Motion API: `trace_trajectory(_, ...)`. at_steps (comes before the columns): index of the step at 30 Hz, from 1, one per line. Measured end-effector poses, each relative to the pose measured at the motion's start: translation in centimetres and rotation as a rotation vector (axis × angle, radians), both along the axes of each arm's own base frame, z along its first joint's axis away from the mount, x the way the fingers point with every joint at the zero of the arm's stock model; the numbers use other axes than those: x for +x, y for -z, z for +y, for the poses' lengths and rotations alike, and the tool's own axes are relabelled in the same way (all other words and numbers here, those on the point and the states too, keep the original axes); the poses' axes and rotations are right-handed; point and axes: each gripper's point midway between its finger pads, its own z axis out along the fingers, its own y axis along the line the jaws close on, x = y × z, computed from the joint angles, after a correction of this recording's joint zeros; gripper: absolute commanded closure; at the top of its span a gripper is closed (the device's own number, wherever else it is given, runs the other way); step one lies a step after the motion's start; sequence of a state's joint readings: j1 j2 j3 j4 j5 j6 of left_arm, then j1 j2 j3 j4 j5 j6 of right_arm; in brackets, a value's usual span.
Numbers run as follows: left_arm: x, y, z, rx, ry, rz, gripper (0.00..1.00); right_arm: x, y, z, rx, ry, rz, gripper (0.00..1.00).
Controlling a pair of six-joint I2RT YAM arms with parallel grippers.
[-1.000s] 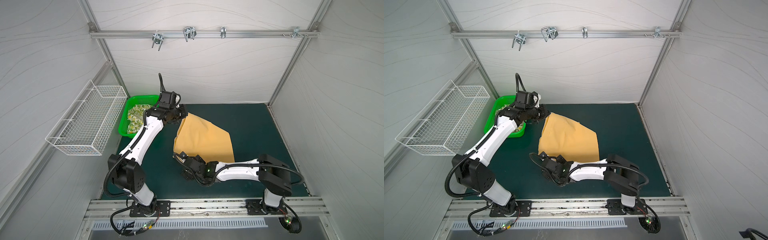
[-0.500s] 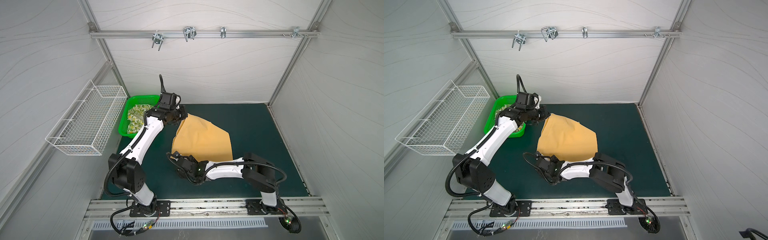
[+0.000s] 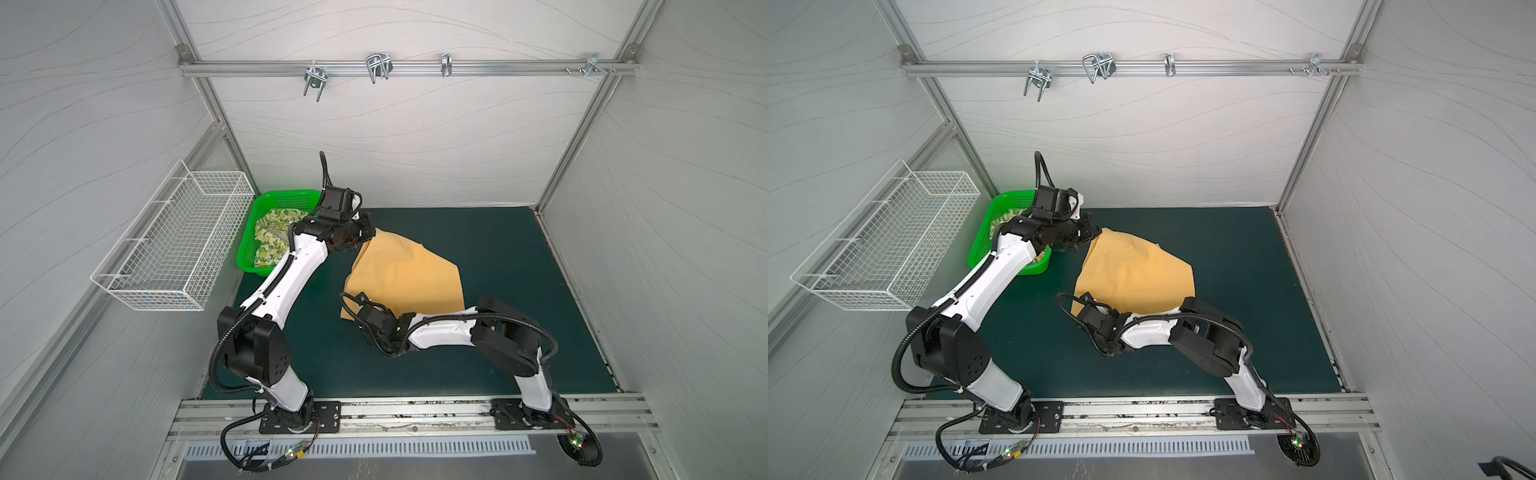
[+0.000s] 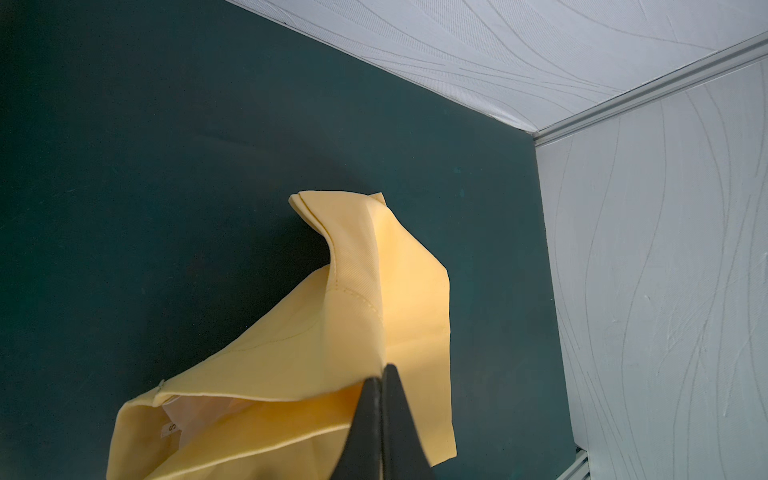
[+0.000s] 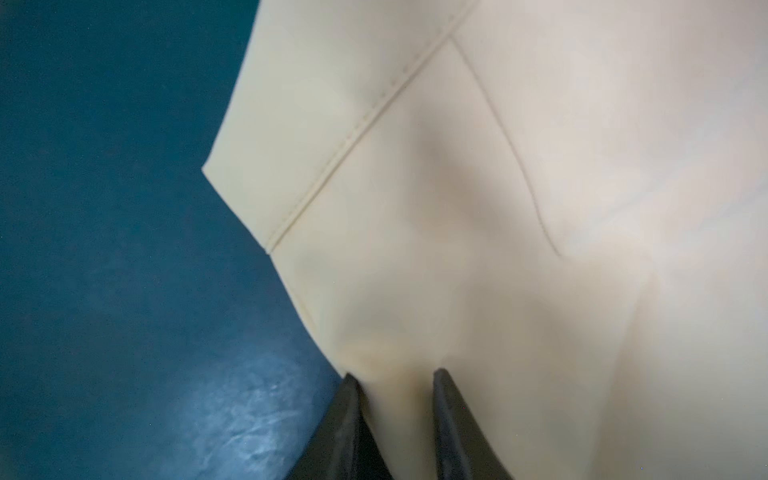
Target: Fold and stack the skirts
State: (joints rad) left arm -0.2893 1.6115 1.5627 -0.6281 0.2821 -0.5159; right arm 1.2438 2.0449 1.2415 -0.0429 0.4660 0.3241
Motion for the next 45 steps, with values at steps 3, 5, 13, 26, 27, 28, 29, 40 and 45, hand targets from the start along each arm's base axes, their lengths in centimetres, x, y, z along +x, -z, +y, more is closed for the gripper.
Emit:
trace_trajectory(3, 0.0, 0.1, 0.0, -0.003, 0.002, 0.002, 1.00, -0.1, 0.1, 0.0, 0.004, 0.003, 0.009, 0.95)
trace_trajectory(5, 0.0, 0.2, 0.0, -0.005, 0.001, 0.003, 1.00, 0.0, 0.1, 0.0, 0.005, 0.005, 0.010, 0.95)
trace_trajectory(13, 0.5, 1.1, 2.1, -0.028, -0.042, 0.032, 1.00, -1.3, -0.2, -0.1, 0.010, -0.051, 0.049, 1.00)
trace_trajectory(26, -0.2, -4.6, 10.5, -0.104, -0.233, -0.078, 1.00, -8.6, -11.2, 5.1, 0.212, -0.356, 0.104, 1.00)
trace_trajectory(27, -0.4, -5.1, 10.9, -0.106, -0.241, -0.093, 1.00, -9.0, -12.4, 5.3, 0.236, -0.373, 0.104, 1.00)
trace_trajectory(28, -0.7, -5.8, 11.2, -0.108, -0.247, -0.109, 1.00, -9.5, -13.9, 5.3, 0.268, -0.392, 0.103, 1.00)
trace_trajectory(29, -1.0, -6.4, 11.4, -0.111, -0.253, -0.124, 1.00, -9.9, -15.7, 5.2, 0.304, -0.411, 0.100, 1.00)
trace_trajectory(40, -1.7, -12.0, 3.0, -0.194, -0.096, -0.241, 1.00, -2.5, -26.4, -7.4, 0.722, -0.214, 0.116, 0.98)
trace_trajectory(45, 0.4, -10.1, -5.8, -0.209, 0.052, -0.219, 1.00, 3.1, -19.1, -15.1, 0.759, 0.112, 0.262, 0.98)
